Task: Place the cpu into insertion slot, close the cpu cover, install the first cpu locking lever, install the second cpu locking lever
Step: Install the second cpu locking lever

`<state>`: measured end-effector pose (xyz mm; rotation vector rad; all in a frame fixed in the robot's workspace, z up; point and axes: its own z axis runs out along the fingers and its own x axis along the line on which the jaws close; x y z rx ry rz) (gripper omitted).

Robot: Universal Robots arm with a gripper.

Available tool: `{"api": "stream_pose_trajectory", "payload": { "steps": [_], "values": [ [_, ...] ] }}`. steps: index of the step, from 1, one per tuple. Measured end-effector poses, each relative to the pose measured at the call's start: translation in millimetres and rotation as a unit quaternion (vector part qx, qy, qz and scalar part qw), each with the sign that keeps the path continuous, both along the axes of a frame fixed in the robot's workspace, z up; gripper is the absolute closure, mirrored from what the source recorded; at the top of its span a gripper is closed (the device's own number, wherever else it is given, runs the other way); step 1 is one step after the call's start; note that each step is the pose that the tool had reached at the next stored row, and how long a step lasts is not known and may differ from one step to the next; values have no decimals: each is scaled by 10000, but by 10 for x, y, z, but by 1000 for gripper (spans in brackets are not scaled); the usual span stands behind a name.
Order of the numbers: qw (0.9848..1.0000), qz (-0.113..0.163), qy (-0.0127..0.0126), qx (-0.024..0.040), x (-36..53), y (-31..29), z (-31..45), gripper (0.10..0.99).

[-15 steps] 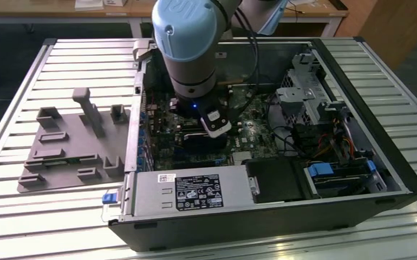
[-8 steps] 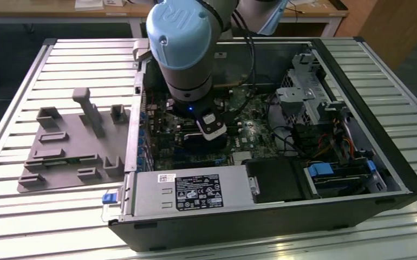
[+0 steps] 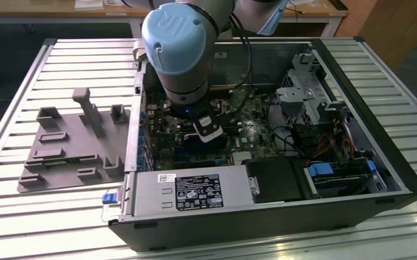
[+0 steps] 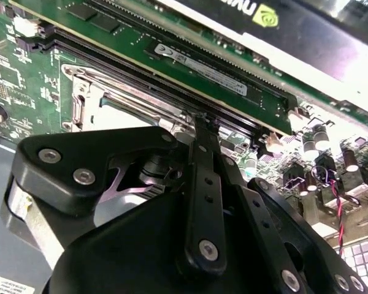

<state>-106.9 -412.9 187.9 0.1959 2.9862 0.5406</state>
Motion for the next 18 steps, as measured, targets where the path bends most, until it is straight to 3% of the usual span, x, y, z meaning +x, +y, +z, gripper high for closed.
{"api": "stream_pose_trajectory", "payload": {
  "steps": [13, 18],
  "values": [
    [10000, 1, 1, 9, -37, 45, -26, 984],
    [10000, 0, -6, 12, -37, 46, 73, 984]
  ]
}}
